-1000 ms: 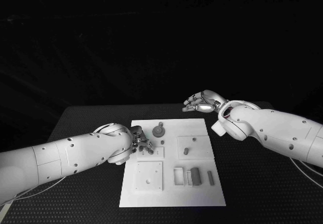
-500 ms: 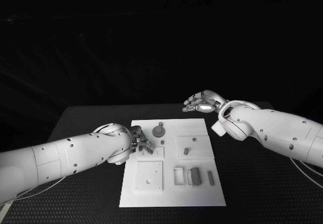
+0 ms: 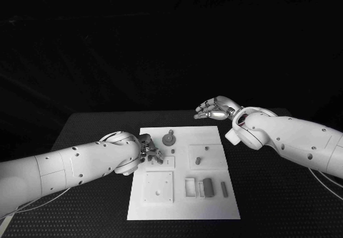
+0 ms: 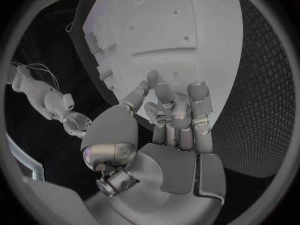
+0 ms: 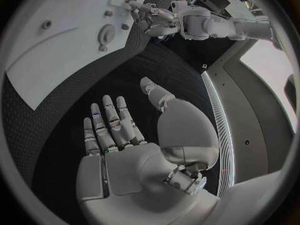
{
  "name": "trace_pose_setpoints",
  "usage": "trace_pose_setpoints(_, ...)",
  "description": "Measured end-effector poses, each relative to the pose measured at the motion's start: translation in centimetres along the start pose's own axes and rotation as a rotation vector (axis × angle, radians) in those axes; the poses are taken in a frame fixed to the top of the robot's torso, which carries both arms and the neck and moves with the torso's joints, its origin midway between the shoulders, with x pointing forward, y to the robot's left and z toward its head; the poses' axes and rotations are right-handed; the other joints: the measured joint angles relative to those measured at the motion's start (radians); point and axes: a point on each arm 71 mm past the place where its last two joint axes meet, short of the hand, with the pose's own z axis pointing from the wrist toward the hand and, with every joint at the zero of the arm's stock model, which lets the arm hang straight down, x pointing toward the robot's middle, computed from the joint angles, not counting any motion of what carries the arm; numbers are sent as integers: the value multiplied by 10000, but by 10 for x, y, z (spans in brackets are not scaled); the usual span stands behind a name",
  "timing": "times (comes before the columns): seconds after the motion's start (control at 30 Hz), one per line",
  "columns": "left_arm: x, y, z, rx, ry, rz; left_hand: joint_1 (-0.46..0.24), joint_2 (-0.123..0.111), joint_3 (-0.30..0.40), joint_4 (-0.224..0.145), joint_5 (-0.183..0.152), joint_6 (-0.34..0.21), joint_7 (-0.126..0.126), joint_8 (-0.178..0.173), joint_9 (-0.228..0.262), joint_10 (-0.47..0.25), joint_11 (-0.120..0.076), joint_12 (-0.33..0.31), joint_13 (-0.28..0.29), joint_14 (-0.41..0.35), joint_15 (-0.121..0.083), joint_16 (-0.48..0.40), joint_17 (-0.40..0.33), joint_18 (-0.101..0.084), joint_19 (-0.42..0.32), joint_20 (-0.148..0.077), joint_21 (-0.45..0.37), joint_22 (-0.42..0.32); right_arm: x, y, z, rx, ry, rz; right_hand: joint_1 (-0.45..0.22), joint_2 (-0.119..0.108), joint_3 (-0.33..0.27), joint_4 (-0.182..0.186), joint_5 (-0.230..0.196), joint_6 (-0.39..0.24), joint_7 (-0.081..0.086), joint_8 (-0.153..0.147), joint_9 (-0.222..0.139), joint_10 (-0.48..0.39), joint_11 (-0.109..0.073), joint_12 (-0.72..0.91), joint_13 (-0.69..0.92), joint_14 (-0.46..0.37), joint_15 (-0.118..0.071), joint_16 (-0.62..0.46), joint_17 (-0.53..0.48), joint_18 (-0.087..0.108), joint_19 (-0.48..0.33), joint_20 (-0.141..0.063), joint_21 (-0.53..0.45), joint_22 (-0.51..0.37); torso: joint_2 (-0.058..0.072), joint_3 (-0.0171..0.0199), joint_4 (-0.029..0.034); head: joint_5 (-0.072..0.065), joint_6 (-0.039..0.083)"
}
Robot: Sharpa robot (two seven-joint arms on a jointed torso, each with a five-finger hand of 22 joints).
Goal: Assemble the parts on the task board
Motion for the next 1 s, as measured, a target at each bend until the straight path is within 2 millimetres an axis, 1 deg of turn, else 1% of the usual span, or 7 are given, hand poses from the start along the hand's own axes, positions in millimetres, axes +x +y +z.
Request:
trace_pose_setpoints(0.27,0,1,0,-8,-7,-5,0,0,-7,6,-2,0,-1,20,18,0,0,0,-9,2,1,0,-9,0,-5,5,0,-1,0,0,0,3,2,1,0,0,0,0,0,0,0,0,-9,0,0,0,0,0,0,0,0,0,0,0,0,0,0,5,1,5,-6)
trace_pose_setpoints(0.47,-1,1,0,-9,-22,-17,0,0,-10,9,-13,0,0,20,18,0,0,0,-20,3,2,0,-9,-1,-6,6,-36,8,0,0,0,6,1,1,0,0,0,0,0,0,0,0,-9,0,0,0,0,0,0,0,0,1,0,0,0,4,0,-1,5,11,-6)
trace_pose_setpoints(0.6,-1,1,0,-9,-32,-40,1,1,-19,17,-15,-65,47,20,15,0,0,0,-32,6,5,0,-19,0,-7,7,-36,7,0,0,0,11,-2,1,0,0,0,0,0,0,0,0,-9,0,0,0,0,0,0,0,1,0,0,0,0,2,1,-1,4,13,0)
trace_pose_setpoints(0.67,-1,2,0,-7,-38,-52,64,64,-32,6,-17,-128,60,-21,-4,-1,0,0,-33,19,19,0,-20,-2,-7,8,-36,7,0,0,0,12,-3,1,0,0,-28,28,0,0,0,0,-8,0,0,0,0,0,0,0,0,0,0,0,0,-4,1,-1,3,14,1)
trace_pose_setpoints(0.8,-1,2,0,-6,-47,-91,66,66,-104,80,-17,-130,60,-38,-24,-1,0,0,-46,21,20,0,-32,-3,13,-11,-36,6,0,0,0,13,-3,1,0,0,-28,28,0,0,0,0,-8,0,0,0,0,0,0,0,1,0,0,0,0,-12,2,-2,2,14,6)
trace_pose_setpoints(0.87,-1,2,0,-7,-45,-113,130,129,-124,189,-38,-134,56,-58,-39,-1,0,0,-60,22,22,0,-33,-13,34,-31,-78,6,0,0,0,13,-3,2,0,0,-28,28,0,0,0,0,-8,0,0,0,0,0,0,0,1,0,0,0,0,-19,3,-4,3,14,7)
trace_pose_setpoints(1.0,-1,3,0,-12,-39,-153,239,73,-130,329,-21,-138,54,-128,-48,-1,0,0,-70,37,36,0,-45,-67,49,-45,-78,5,0,0,0,14,-3,2,0,0,-28,27,0,0,0,0,-8,0,0,0,0,0,0,0,1,-1,0,0,0,-26,2,-4,5,15,7)
